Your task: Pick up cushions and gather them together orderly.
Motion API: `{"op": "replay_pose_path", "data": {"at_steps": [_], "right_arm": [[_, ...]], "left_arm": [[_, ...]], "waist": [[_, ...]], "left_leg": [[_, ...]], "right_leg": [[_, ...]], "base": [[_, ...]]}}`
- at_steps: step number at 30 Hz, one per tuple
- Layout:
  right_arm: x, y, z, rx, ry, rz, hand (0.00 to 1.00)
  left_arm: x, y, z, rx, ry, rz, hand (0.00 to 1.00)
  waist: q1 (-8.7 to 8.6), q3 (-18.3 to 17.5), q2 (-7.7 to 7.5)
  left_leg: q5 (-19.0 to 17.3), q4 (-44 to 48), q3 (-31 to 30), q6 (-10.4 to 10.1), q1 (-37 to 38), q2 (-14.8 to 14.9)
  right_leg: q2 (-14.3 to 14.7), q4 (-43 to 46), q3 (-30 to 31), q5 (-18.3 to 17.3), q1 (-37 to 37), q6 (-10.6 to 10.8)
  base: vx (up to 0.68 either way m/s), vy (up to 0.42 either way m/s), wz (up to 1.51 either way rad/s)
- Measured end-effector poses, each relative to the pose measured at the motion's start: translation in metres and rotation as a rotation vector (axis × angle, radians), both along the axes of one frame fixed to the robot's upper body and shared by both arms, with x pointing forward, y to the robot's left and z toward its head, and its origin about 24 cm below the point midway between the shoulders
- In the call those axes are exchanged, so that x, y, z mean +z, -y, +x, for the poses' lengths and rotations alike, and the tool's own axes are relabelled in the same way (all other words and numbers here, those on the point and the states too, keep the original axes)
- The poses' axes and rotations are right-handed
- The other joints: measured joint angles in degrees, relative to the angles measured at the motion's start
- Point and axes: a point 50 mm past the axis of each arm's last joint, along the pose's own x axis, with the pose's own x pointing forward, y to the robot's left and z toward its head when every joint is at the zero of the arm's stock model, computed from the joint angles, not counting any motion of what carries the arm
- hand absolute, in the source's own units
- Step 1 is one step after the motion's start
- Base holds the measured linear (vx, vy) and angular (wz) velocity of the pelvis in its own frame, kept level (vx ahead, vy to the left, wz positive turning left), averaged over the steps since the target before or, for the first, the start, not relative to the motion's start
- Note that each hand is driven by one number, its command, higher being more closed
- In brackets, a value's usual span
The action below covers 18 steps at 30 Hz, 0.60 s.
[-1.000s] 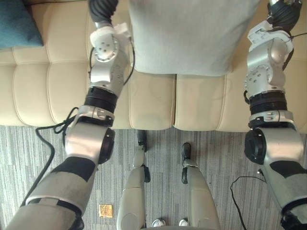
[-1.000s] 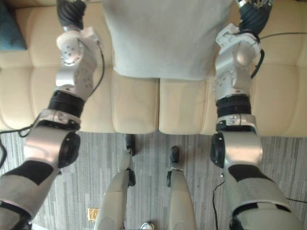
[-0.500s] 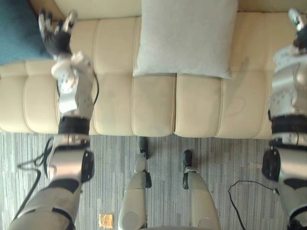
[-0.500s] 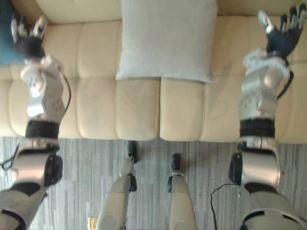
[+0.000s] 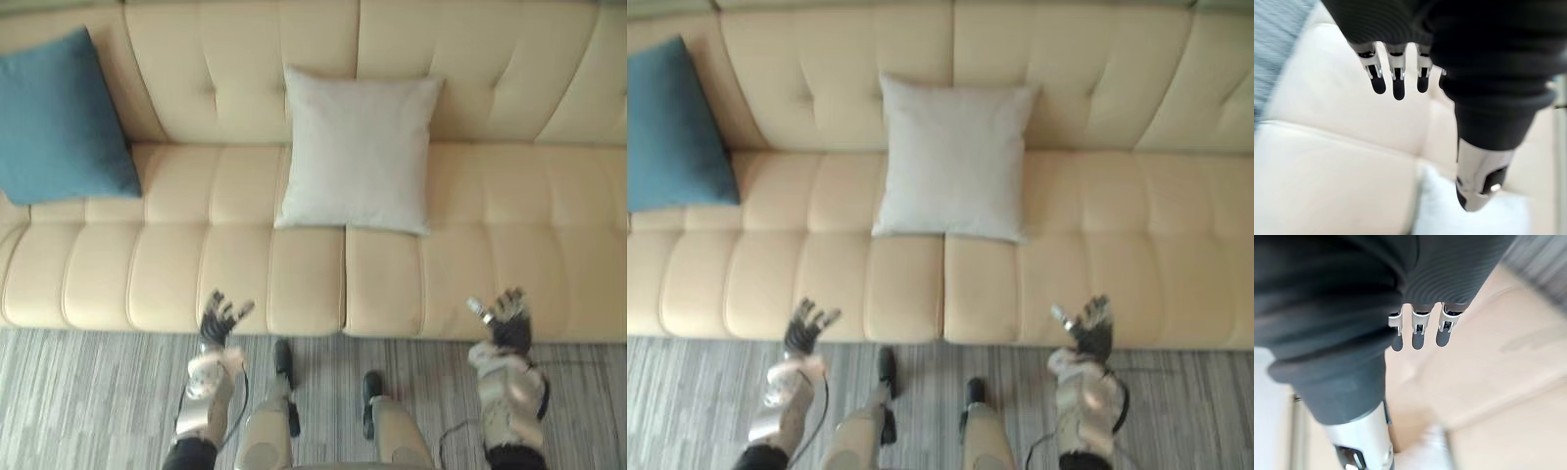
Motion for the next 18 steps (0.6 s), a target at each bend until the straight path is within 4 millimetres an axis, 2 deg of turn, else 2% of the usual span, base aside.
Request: {"op": "replay_pose_path", "data": {"at_steps": [2, 5, 10, 13, 14, 15, 16, 17, 18], "right_arm": [[-0.027, -0.015, -0.017, 0.032, -0.127, 0.054, 0.00], [-0.051, -0.029, -0.034, 0.086, -0.270, 0.090, 0.00], [-0.071, -0.048, -0.049, 0.139, -0.400, 0.128, 0.00], [-0.076, -0.054, -0.052, 0.151, -0.435, 0.149, 0.00], [-0.077, -0.059, -0.053, 0.154, -0.442, 0.161, 0.00], [-0.078, -0.064, -0.053, 0.179, -0.457, 0.154, 0.00], [-0.079, -0.070, -0.051, 0.190, -0.459, 0.168, 0.00], [-0.082, -0.072, -0.055, 0.203, -0.477, 0.172, 0.00], [-0.084, -0.072, -0.059, 0.204, -0.498, 0.177, 0.00]], "left_arm": [[-0.022, 0.003, -0.022, 0.009, -0.121, -0.019, 0.00], [-0.042, 0.007, -0.044, -0.009, -0.260, -0.011, 0.00], [-0.057, 0.013, -0.062, -0.064, -0.379, 0.003, 0.00], [-0.059, 0.011, -0.065, -0.054, -0.404, 0.008, 0.00], [-0.059, 0.010, -0.062, -0.052, -0.399, 0.013, 0.00], [-0.058, 0.009, -0.061, -0.046, -0.398, 0.017, 0.00], [-0.058, 0.007, -0.061, -0.026, -0.396, 0.013, 0.00], [-0.058, 0.005, -0.062, -0.014, -0.400, 0.014, 0.00], [-0.058, 0.002, -0.063, 0.001, -0.402, 0.015, 0.00]], "waist": [[0.07, -1.35, 0.05], [0.64, -2.99, 0.08], [1.17, -3.95, -0.53], [1.10, -3.68, -1.09], [1.10, -3.32, -1.56], [1.36, -3.51, -1.24], [1.15, -3.16, -1.46], [1.10, -3.64, -2.51], [1.33, -4.48, -3.80]], "left_leg": [[-0.82, -0.01, 0.58, -0.05, 2.60, 0.01], [-1.56, -0.04, 1.76, -0.23, 5.20, 0.09], [-2.44, -0.32, 4.27, -0.53, 8.47, 0.22], [-3.40, -0.30, 4.86, -0.45, 10.18, 0.20], [-4.00, 0.00, 4.88, -0.15, 10.71, 0.42], [-3.50, 0.00, 4.87, 0.62, 10.21, 2.44], [-3.05, 0.61, 4.77, 1.15, 9.34, 2.93], [-3.16, 1.89, 4.24, 1.31, 9.04, 2.75], [-3.25, 4.07, 3.09, 1.48, 7.71, 2.69]], "right_leg": [[0.06, -2.13, 0.23, 0.47, 3.01, -0.03], [0.20, -3.98, 1.40, 1.13, 5.72, 0.13], [0.56, -5.39, 3.83, 2.12, 8.23, 0.21], [0.53, -4.78, 4.32, 2.26, 9.41, 0.57], [0.65, -2.56, 3.76, 2.18, 9.14, 0.98], [1.38, 3.27, 2.19, 2.30, 5.99, 1.24], [0.92, 16.34, 0.59, -0.76, 2.01, 0.66], [-0.31, 26.71, 0.02, -2.63, 0.12, 1.75], [-2.05, 34.80, 0.26, -2.96, -0.08, 2.97]], "base": [[0.02, -0.021, -0.10], [0.04, -0.012, -0.19], [0.02, 0.004, -0.27], [0.00, 0.003, -0.19], [-0.05, -0.052, -0.16], [-0.11, -0.083, -0.05], [-0.10, -0.112, 0.16], [-0.05, -0.132, 0.47], [-0.02, -0.188, 0.51]]}}
